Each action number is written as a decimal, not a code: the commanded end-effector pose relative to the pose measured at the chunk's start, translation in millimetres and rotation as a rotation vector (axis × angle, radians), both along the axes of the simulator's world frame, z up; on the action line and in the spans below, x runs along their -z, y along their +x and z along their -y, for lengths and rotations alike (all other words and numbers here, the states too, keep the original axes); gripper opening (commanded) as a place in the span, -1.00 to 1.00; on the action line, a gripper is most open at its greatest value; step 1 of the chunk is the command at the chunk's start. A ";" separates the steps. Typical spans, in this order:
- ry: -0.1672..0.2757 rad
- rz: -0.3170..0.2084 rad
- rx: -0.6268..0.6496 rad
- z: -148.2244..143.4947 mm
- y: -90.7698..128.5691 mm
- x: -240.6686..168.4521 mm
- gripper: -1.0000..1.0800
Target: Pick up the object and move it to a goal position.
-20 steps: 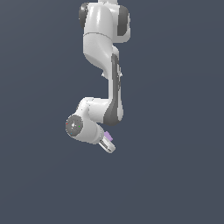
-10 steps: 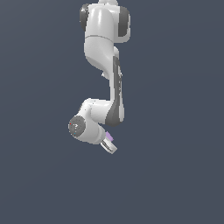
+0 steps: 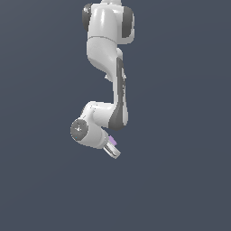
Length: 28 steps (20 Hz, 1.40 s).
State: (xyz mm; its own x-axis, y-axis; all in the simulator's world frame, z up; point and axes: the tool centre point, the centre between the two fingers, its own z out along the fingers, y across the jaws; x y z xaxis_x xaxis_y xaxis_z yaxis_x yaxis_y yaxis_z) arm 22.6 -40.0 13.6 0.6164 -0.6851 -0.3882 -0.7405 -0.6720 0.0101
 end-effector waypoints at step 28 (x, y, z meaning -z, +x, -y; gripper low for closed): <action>0.004 -0.011 0.003 114.6 -103.8 -183.1 -1.00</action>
